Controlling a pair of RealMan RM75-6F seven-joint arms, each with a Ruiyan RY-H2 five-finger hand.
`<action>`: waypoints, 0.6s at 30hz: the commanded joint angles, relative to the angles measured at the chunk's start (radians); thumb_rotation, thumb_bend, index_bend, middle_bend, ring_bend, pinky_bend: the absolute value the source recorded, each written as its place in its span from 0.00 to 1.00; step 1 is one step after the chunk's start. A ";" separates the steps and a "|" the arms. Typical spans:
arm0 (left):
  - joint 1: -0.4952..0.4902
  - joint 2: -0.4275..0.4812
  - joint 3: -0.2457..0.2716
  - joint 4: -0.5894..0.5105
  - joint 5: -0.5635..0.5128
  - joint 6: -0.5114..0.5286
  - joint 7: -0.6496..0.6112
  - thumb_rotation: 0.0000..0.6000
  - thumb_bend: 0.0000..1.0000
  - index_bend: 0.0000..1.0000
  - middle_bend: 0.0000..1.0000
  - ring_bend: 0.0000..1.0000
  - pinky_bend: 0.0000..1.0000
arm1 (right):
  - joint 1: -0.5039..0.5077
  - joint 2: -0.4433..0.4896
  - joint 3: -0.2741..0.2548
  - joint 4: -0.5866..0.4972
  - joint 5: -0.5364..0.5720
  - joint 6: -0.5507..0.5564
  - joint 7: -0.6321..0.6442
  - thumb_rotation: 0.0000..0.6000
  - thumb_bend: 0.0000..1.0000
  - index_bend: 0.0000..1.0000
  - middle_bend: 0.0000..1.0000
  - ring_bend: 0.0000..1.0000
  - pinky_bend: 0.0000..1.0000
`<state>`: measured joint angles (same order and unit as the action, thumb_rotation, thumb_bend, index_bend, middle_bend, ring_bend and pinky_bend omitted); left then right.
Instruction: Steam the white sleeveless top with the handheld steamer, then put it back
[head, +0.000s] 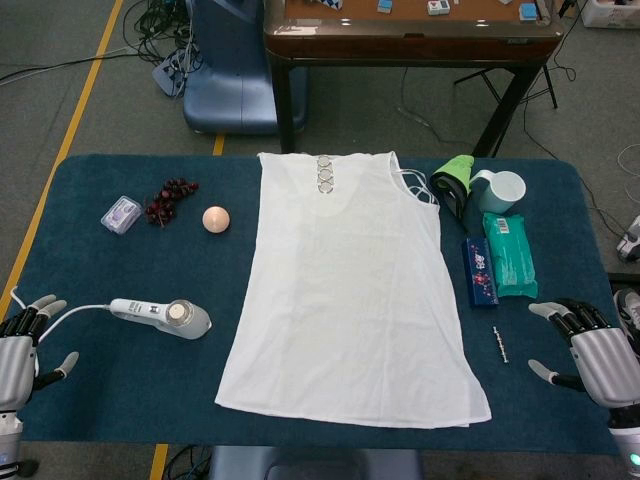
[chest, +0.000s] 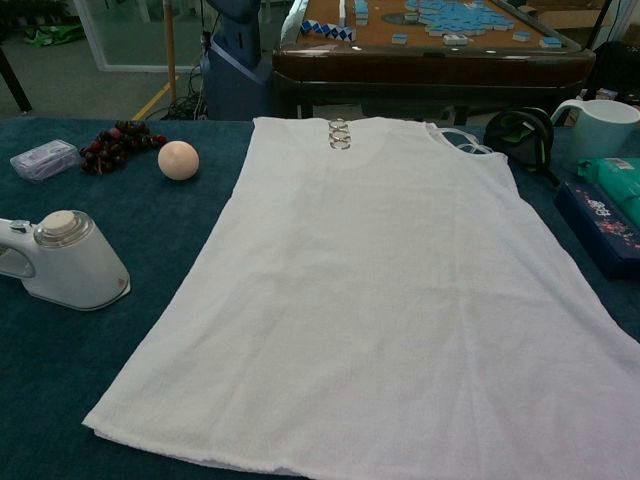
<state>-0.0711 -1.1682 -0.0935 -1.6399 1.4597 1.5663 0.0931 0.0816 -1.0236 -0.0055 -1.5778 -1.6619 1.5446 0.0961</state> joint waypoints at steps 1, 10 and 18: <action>-0.001 0.003 -0.001 -0.002 -0.003 -0.004 0.002 1.00 0.18 0.22 0.17 0.21 0.25 | 0.001 0.004 0.003 -0.005 0.005 -0.003 -0.005 1.00 0.13 0.26 0.29 0.19 0.20; -0.027 0.004 -0.009 0.008 0.000 -0.037 0.002 1.00 0.18 0.22 0.18 0.21 0.25 | 0.004 0.042 0.038 -0.045 0.026 0.018 -0.037 1.00 0.13 0.26 0.29 0.19 0.20; -0.112 -0.004 -0.031 0.058 0.021 -0.133 -0.028 1.00 0.18 0.22 0.19 0.21 0.25 | 0.020 0.106 0.071 -0.117 0.059 0.003 -0.089 1.00 0.13 0.26 0.27 0.19 0.20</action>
<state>-0.1675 -1.1681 -0.1182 -1.5944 1.4740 1.4492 0.0742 0.0982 -0.9235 0.0616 -1.6880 -1.6077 1.5528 0.0135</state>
